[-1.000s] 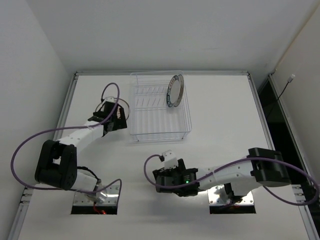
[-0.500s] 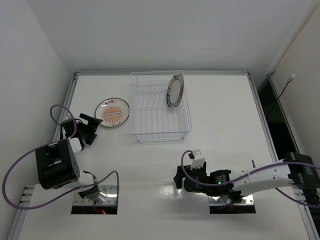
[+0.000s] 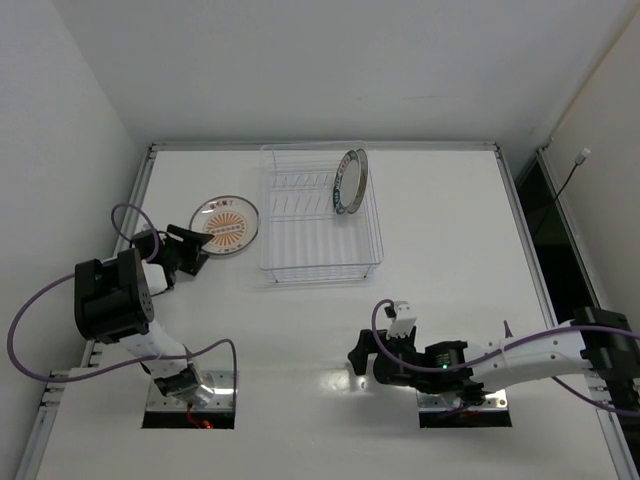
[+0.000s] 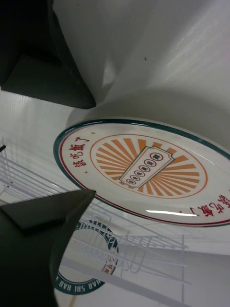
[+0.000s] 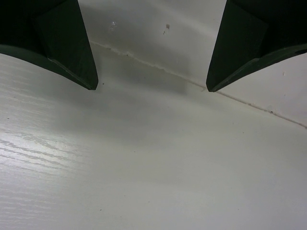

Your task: Load the plates into the dish rack

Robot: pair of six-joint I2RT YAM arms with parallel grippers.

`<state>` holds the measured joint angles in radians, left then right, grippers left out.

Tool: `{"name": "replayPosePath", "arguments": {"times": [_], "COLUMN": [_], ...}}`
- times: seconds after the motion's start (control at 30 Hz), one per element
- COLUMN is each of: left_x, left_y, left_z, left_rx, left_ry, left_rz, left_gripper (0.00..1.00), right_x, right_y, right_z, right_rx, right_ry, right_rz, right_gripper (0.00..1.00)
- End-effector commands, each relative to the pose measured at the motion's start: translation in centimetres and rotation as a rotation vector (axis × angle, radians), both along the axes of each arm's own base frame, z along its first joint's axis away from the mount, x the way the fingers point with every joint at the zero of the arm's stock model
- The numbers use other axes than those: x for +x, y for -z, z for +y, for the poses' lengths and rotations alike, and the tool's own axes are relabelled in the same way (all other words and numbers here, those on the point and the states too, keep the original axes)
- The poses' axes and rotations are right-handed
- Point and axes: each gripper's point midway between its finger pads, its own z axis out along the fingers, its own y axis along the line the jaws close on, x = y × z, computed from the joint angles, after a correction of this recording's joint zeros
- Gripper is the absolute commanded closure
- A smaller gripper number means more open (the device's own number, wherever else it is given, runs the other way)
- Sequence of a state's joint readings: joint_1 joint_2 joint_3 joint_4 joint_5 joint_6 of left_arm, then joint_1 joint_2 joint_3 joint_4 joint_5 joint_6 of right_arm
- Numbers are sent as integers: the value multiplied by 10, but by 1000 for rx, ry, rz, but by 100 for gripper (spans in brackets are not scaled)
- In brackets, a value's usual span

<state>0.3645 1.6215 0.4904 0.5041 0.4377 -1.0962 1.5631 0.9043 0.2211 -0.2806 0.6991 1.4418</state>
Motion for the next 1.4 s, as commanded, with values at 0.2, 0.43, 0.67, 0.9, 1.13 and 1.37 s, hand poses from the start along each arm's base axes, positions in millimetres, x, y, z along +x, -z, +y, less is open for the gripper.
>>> {"name": "replayPosePath", "arguments": {"times": [0.2, 0.43, 0.67, 0.9, 1.13, 1.37], "left_x": [-23, -22, -38, -60, -83, -100], "left_y": [37, -26, -139, -219, -244, -283], "left_z": [7, 26, 41, -13, -91, -142], "left_rx": [54, 155, 212, 201, 120, 0], "left_ry": [-3, -105, -281, -115, 205, 391], "left_rz": [175, 87, -63, -320, -494, -701], "left_gripper": [100, 100, 100, 100, 100, 100], "right_x": [-6, -7, -7, 1, 35, 53], "right_y": [-3, -6, -9, -82, -228, -263], "right_z": [9, 12, 16, 39, 9, -35], "right_rx": [66, 75, 60, 201, 893, 844], "right_ry": [-4, -9, -28, -56, 105, 192], "right_rz": [4, 12, -1, -105, -314, -424], "right_gripper": [6, 6, 6, 6, 0, 0]}}
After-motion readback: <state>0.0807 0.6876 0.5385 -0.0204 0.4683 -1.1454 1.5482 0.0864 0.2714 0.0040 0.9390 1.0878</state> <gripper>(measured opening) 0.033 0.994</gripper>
